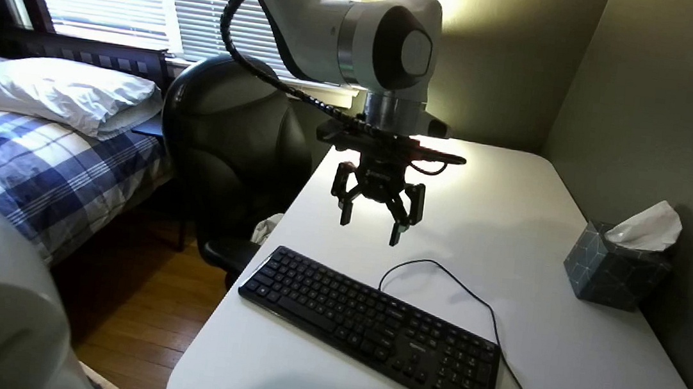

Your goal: Press a key on the keyboard.

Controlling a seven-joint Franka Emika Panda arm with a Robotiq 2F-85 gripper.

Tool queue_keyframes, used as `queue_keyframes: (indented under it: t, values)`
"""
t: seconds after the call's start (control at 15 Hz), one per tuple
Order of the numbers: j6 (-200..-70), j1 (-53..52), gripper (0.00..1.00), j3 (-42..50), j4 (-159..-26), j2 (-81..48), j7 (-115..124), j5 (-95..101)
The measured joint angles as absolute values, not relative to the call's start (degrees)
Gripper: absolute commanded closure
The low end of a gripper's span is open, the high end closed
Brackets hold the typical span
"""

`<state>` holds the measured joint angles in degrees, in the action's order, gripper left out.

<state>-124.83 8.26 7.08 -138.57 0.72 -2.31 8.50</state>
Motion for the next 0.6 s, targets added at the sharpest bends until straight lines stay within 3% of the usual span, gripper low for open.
queue_keyframes:
  t: [0.6]
  values:
    - [-124.83,8.26,0.0,7.07,-140.35,3.69,-1.01,9.2]
